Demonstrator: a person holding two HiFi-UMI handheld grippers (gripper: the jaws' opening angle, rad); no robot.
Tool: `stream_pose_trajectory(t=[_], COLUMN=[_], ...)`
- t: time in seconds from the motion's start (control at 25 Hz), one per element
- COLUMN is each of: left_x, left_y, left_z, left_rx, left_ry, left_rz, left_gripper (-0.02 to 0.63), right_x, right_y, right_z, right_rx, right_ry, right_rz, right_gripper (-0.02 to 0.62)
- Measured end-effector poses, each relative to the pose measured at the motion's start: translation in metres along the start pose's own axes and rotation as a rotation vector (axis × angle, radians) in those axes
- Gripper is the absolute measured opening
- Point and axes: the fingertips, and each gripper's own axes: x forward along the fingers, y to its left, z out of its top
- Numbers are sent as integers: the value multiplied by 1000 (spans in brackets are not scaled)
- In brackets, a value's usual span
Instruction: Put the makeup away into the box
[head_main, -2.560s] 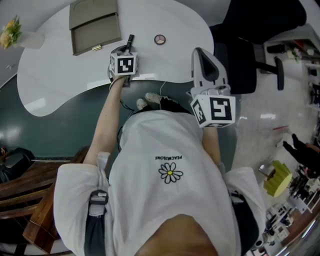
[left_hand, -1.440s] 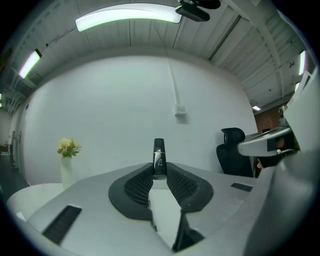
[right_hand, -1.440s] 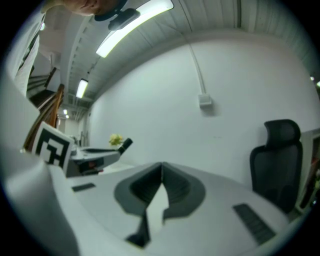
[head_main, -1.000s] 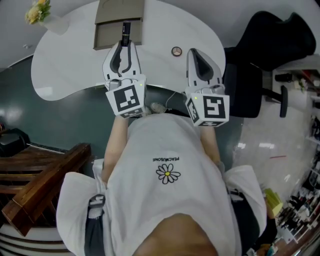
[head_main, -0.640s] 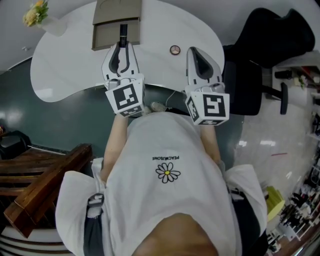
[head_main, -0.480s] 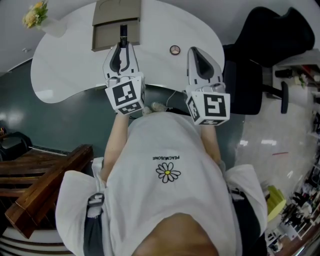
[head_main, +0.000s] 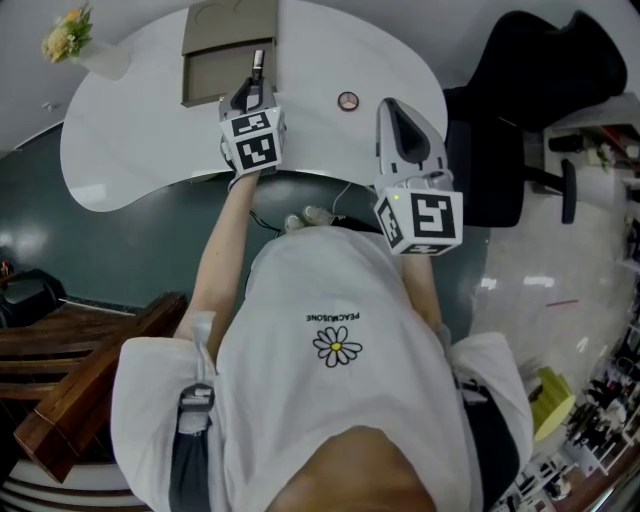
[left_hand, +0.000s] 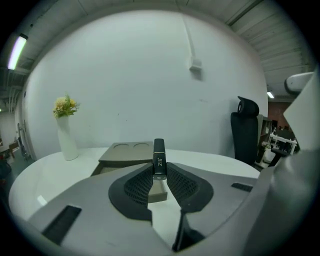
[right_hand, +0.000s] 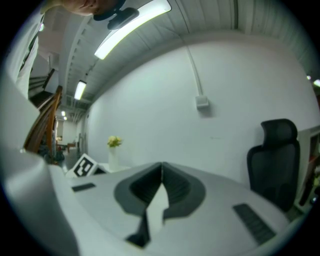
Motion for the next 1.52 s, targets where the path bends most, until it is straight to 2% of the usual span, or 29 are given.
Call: stream_pose_trajectory(t=[0.08, 0.28, 0.56, 0.72, 0.92, 1.16, 1.28, 1.52], left_x=[15, 45, 75, 90, 90, 96, 94, 86], left_y=[6, 25, 36, 29, 20, 23, 23, 16], left_z=[-9, -30, -51, -56, -88, -86, -85, -62], left_rx=[-11, -106, -128, -121, -161, -172, -185, -172], left_ry=[45, 164, 268, 304, 463, 476, 464, 363], left_rz=[10, 42, 50, 24, 18, 25, 27, -2], left_gripper=[98, 98, 98, 98, 100, 101, 141, 156], right_x=[-1, -4, -12, -16, -19, -21, -22, -17], right_y=[-1, -8, -23, -28, -32, -36, -36, -28], right_z=[-2, -7, -16, -19, -23, -23, -24, -24], right_rx=[0, 1, 13, 15, 19, 18, 19, 16], right_ry=[6, 19, 50, 61, 67, 72, 74, 68], right_rz=[-8, -40, -96, -112, -125, -131, -125, -96], right_gripper=[31, 31, 31, 31, 31, 31, 31, 31])
